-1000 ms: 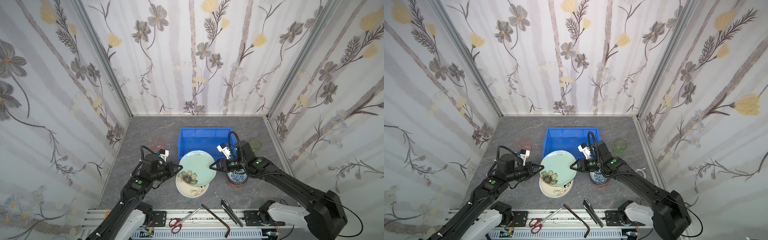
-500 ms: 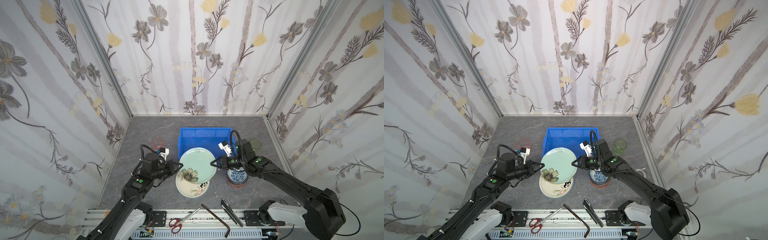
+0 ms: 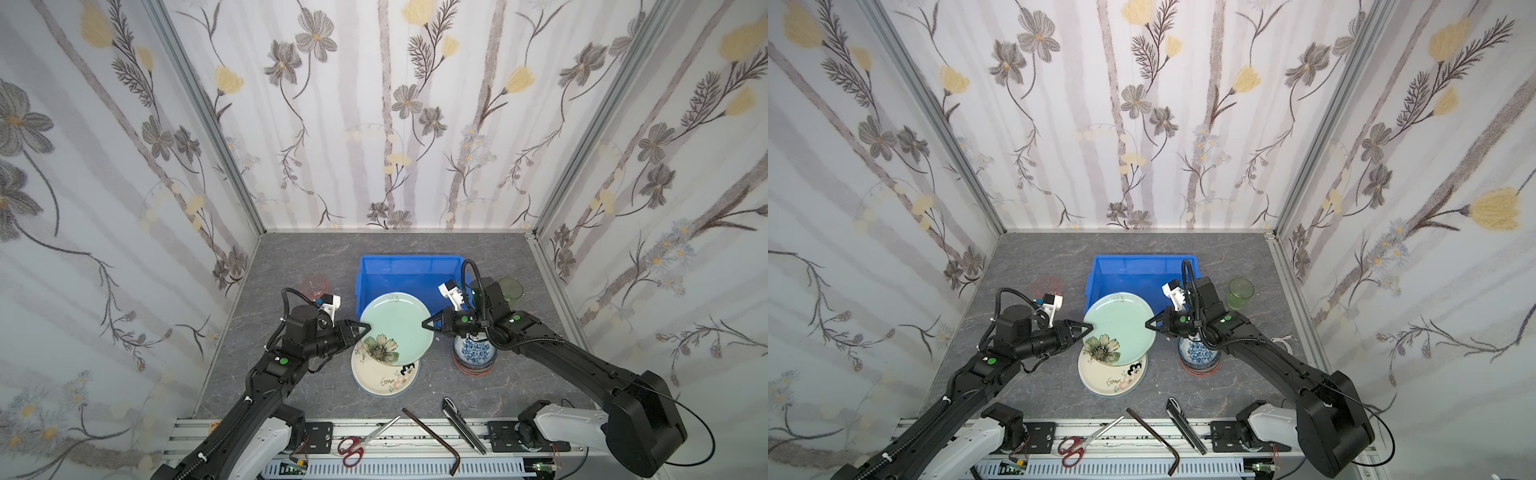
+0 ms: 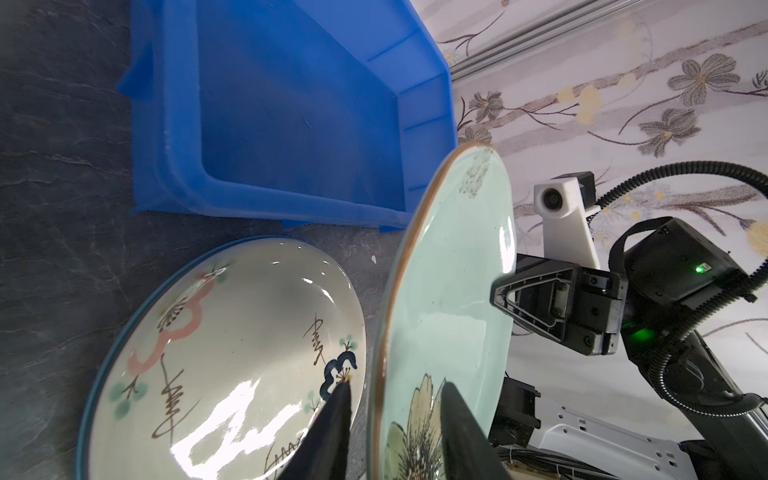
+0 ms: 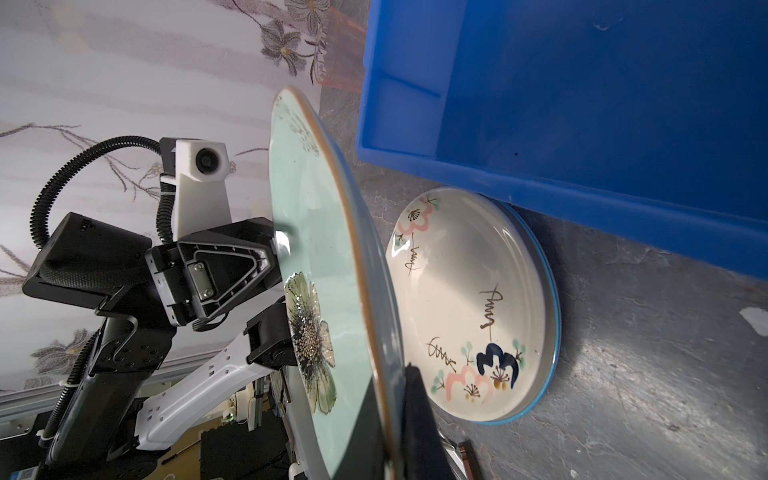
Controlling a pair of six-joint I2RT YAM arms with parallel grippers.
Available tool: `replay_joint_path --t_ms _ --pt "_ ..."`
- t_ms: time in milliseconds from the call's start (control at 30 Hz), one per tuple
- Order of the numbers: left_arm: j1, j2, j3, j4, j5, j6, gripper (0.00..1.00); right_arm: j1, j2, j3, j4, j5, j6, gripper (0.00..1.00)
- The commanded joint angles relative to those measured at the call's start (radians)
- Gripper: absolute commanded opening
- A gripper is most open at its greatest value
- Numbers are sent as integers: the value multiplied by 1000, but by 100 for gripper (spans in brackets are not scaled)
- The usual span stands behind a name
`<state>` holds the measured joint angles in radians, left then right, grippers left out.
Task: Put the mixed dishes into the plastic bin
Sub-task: 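Carry the green plate over the blue bin with the right gripper, then lower the green plate into the blue bin and open the right gripper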
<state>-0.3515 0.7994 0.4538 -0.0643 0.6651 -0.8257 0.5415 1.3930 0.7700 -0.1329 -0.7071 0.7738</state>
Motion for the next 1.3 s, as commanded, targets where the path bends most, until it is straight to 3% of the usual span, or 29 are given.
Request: replay_joint_path --t_ms 0,233,533,867,1267 --pt "0 3 1 40 1 -1 57 -10 4 14 106 -63 13 0" --pt "28 23 44 38 1 42 100 -54 26 48 78 -60 -14 0" --pt "153 111 148 17 25 130 100 -132 122 169 -5 -41 -102 0" --pt "163 197 230 -22 -50 196 100 -201 341 363 -49 -11 -156 0" --pt "167 197 215 -28 -73 206 100 -213 532 502 -35 -27 -144 0"
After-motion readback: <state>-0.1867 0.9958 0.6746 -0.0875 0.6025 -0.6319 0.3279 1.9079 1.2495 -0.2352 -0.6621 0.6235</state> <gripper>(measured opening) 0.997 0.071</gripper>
